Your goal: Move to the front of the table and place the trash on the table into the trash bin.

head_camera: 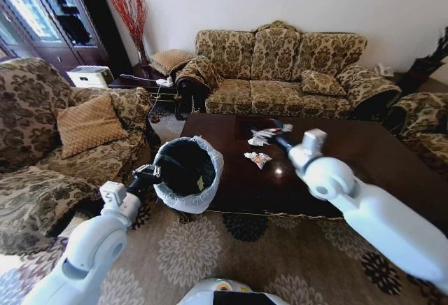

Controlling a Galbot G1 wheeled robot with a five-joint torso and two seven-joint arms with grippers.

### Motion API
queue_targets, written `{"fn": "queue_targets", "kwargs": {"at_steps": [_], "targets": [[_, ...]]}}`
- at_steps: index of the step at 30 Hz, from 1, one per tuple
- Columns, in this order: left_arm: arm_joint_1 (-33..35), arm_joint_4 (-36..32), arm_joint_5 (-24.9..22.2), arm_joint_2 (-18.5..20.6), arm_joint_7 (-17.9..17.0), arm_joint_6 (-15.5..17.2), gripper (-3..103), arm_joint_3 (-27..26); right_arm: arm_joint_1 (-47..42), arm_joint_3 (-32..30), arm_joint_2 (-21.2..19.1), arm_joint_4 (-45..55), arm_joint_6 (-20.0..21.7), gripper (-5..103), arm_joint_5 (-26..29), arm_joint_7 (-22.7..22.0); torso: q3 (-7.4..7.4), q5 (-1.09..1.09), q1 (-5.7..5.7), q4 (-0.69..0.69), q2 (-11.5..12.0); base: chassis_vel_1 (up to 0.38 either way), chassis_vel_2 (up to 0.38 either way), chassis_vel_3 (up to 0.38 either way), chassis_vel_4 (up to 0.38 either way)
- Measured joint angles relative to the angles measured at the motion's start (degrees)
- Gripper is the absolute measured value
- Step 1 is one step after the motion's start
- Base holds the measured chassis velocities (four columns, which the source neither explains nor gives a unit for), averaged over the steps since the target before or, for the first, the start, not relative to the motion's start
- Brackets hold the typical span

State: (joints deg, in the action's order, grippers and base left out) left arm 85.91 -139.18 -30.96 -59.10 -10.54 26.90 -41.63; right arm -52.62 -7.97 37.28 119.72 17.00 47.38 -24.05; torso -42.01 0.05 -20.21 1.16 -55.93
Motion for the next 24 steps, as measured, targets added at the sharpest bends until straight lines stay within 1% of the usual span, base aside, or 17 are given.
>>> {"fn": "queue_targets", "kwargs": {"at_steps": [1,2,3,4,7,9,10,12,15,21,24], "targets": [[0.06,0.00,0.24,-0.17,0.03,-0.14,1,-0.05,-1.88,-0.81,0.34,-0.45,-0.72,100,-1.68,0.18,0.00,-0.01,0.00,0.00,0.00,0.000,0.000,0.000,0.000],[0.29,0.00,0.62,-0.60,0.10,-0.38,1,-0.15,-7.49,-3.48,1.83,-1.49,-2.43,100,-5.93,1.19,0.00,-0.04,0.00,0.00,0.00,0.000,0.000,0.000,0.000],[0.44,-0.02,0.80,-0.81,0.12,-0.50,1,-0.18,-10.10,-4.83,2.93,-1.72,-3.06,100,-7.69,1.67,0.00,-0.03,0.00,-0.01,0.00,0.000,0.000,0.000,0.000],[0.44,-0.02,0.80,-0.81,0.12,-0.50,1,-0.18,-10.10,-4.83,2.93,-1.72,-3.06,100,-7.69,1.67,0.00,-0.03,0.00,-0.01,0.00,0.000,0.000,0.000,0.000],[0.87,-0.23,1.38,-1.26,0.17,-0.92,1,-0.26,-16.12,-7.74,7.06,-1.77,-4.21,100,-11.52,1.83,0.01,-0.04,0.01,0.00,0.00,0.000,0.000,0.000,0.000],[1.09,-0.35,1.53,-1.29,0.17,-1.08,1,-0.27,-17.94,-8.65,8.86,-1.85,-4.44,100,-12.38,1.83,0.01,-0.03,0.01,0.01,0.00,0.000,0.000,0.000,0.000],[1.09,-0.35,1.53,-1.29,0.17,-1.08,1,-0.27,-17.94,-8.65,8.86,-1.85,-4.44,100,-12.38,1.83,0.01,-0.03,0.01,0.01,0.00,0.000,0.000,0.000,0.000],[1.34,-0.53,1.60,-1.26,0.22,-1.18,1,-0.27,-19.41,-9.19,10.74,-2.33,-4.70,100,-13.29,1.83,0.01,-0.05,0.02,0.01,-0.01,-0.029,0.058,0.046,-0.061],[1.48,-0.61,1.69,-1.18,0.25,-1.33,1,-0.28,-19.86,-9.25,11.68,-2.70,-4.84,100,-13.73,1.83,0.01,-0.04,0.02,0.01,-0.01,-0.063,0.083,0.080,-0.097],[1.84,-0.86,1.80,-0.69,0.30,-1.50,1,-0.26,-19.97,-8.81,13.56,-4.15,-5.21,100,-14.46,1.81,0.00,-0.05,0.01,0.01,-0.01,-0.155,0.185,0.186,-0.181],[2.04,-1.01,1.81,-0.61,0.29,-1.55,1,-0.26,-19.72,-8.26,14.51,-5.08,-6.47,100,-14.51,1.77,-0.01,-0.05,-0.01,0.02,0.00,-0.218,0.256,0.251,-0.255]]}}
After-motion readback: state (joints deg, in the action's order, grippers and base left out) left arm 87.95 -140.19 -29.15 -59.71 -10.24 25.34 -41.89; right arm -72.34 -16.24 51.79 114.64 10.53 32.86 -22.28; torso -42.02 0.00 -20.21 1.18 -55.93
